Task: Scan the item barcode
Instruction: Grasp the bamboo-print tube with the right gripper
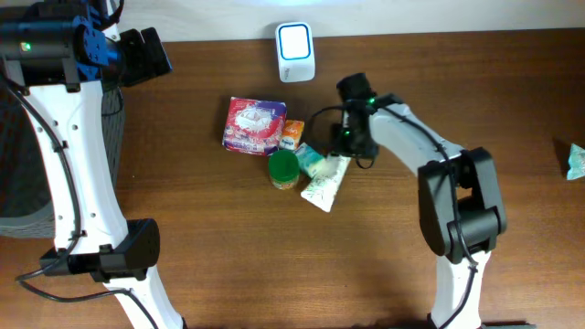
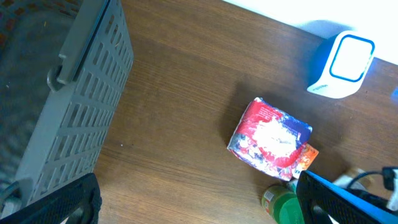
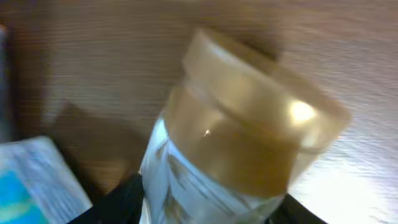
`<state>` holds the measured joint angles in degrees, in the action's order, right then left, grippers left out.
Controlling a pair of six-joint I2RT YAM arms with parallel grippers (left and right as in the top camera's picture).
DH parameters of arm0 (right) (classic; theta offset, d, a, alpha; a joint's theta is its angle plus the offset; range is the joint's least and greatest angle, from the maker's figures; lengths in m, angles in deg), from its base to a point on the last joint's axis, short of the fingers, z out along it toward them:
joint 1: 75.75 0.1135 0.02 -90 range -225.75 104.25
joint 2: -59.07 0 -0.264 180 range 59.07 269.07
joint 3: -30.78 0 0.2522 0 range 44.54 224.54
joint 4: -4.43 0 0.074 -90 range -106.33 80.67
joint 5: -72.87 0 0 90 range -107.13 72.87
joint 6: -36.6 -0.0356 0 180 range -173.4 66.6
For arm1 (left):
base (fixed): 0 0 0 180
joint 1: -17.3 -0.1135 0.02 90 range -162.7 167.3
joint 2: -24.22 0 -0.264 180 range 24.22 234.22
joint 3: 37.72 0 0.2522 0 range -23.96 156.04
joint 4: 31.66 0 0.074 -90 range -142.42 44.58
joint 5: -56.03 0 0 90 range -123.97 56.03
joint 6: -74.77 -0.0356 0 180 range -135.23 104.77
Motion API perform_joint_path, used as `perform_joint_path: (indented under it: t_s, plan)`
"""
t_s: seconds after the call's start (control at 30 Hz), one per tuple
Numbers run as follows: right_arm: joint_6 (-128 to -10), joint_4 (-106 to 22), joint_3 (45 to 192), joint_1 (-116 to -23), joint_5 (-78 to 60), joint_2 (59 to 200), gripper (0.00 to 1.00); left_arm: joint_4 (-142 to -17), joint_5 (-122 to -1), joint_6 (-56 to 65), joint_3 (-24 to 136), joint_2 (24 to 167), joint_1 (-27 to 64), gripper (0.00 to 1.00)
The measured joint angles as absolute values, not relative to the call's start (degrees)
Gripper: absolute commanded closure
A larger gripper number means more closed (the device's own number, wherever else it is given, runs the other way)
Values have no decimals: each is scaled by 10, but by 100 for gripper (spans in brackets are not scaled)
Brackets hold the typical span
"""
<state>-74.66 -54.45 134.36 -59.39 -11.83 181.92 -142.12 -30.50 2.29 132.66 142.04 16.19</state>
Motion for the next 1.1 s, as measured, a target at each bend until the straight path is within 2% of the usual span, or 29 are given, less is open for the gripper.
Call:
perform_joint_path:
  t_s: [0.13, 0.23, 0.33, 0.53, 0.6, 0.67, 0.7, 1.1]
  plan:
    - [-745, -669, 1408, -641, -119, 1805, 39, -1421, -305, 23, 1327, 1420, 162, 1]
    - [-744, -778, 1484, -647, -82, 1790, 43, -1421, -305, 23, 1327, 1420, 162, 1]
    - [-746, -815, 1492, -632, -29, 1784, 43, -1421, -305, 23, 1327, 1420, 162, 1]
    - [-890, -770, 1417, -577, -103, 1783, 55, -1421, -305, 23, 1327, 1420, 162, 1]
    - [-945, -749, 1392, -555, -144, 1783, 64, -1421, -305, 23, 1327, 1420, 162, 1]
    - [-978, -728, 1370, -539, -171, 1783, 80, -1421, -305, 23, 1327, 1420, 162, 1]
    - [-991, -721, 1361, -532, -186, 1783, 82, -1421, -305, 23, 1327, 1420, 162, 1]
    - [-1013, -743, 1336, -547, -313, 1782, 83, -1421, -305, 23, 1327, 1420, 162, 1]
